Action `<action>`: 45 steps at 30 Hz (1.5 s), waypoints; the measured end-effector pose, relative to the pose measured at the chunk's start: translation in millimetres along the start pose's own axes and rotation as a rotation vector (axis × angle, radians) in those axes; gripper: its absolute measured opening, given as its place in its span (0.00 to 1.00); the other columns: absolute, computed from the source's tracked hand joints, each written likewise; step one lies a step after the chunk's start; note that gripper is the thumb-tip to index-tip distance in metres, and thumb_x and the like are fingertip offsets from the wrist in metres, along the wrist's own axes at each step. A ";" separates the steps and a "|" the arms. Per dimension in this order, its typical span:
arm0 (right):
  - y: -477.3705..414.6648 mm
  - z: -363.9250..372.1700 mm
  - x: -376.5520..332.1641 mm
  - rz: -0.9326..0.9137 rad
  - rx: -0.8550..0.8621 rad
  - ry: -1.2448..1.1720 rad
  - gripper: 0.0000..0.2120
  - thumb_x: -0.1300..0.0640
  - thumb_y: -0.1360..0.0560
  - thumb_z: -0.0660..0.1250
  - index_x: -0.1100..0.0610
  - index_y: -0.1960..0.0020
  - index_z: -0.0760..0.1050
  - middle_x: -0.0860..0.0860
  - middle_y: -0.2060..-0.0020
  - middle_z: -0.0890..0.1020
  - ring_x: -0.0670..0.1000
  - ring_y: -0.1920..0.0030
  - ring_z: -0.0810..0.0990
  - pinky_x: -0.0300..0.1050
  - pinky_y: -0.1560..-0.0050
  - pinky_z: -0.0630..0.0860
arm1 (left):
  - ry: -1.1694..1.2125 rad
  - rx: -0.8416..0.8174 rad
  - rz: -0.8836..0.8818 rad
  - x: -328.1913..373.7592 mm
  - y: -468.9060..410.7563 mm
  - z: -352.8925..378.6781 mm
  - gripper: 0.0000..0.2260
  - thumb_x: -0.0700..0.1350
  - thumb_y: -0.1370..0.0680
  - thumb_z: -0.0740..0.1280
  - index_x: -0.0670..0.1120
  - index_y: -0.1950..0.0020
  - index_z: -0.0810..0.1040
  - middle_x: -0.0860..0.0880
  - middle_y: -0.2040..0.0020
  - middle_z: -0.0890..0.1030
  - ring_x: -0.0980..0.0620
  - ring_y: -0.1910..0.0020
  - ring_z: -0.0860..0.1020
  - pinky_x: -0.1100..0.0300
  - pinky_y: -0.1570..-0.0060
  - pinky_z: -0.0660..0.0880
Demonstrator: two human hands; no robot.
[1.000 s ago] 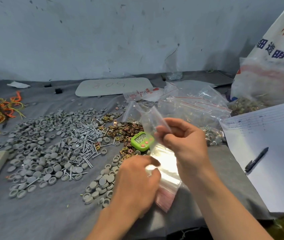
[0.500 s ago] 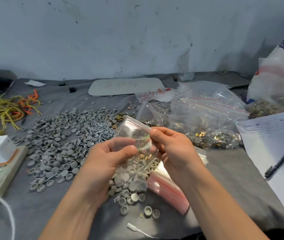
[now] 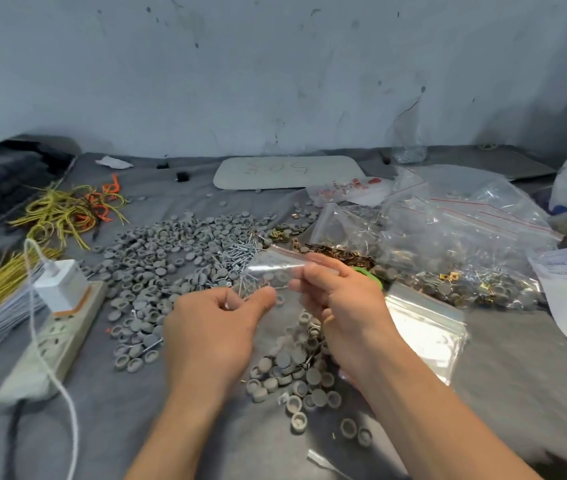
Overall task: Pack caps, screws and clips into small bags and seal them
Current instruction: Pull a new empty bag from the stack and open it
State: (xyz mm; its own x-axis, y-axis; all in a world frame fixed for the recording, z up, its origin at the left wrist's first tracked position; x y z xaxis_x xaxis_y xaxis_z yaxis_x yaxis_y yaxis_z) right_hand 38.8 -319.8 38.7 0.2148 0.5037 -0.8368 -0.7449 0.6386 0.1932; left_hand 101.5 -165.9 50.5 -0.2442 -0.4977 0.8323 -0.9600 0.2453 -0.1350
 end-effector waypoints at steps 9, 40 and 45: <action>3.4 12.0 6.0 0.102 -0.528 0.569 0.40 0.72 0.26 0.68 0.46 0.20 0.62 0.57 0.64 0.81 0.50 0.68 0.75 0.42 0.69 0.71 | 0.514 -0.377 -0.277 -6.0 -18.2 -9.5 0.12 0.51 0.23 0.74 0.55 0.40 0.82 0.52 0.50 0.87 0.56 0.60 0.85 0.63 0.67 0.76; 23.3 36.2 28.7 -0.440 -0.068 0.830 0.09 0.56 0.24 0.71 0.54 0.63 0.79 0.49 0.68 0.82 0.49 0.65 0.79 0.51 0.61 0.77 | 0.156 -0.163 -0.111 -11.3 -10.1 -3.2 0.08 0.51 0.43 0.70 0.60 0.66 0.85 0.55 0.69 0.84 0.49 0.64 0.84 0.46 0.57 0.83; 21.8 45.6 32.1 -0.361 -0.163 0.850 0.10 0.49 0.26 0.74 0.53 0.62 0.80 0.49 0.68 0.83 0.48 0.67 0.80 0.47 0.66 0.77 | 0.166 -0.204 -0.117 -15.2 -10.6 -5.3 0.15 0.41 0.44 0.64 0.53 0.64 0.87 0.49 0.67 0.85 0.43 0.61 0.85 0.41 0.54 0.83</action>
State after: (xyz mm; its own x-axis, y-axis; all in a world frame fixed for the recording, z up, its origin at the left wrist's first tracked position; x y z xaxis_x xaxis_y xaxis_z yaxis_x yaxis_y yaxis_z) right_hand 58.3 -263.2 39.4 -0.0358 -0.3442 -0.9382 -0.8161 0.5520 -0.1714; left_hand 116.1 -156.6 42.1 -0.0915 -0.3932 0.9149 -0.9287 0.3653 0.0641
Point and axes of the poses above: each hand's wrist, its own y-axis away from the middle knuckle, its own z-axis out of the palm, x = y × z, the point moved 3 cm from there along -y, towards the middle knuckle
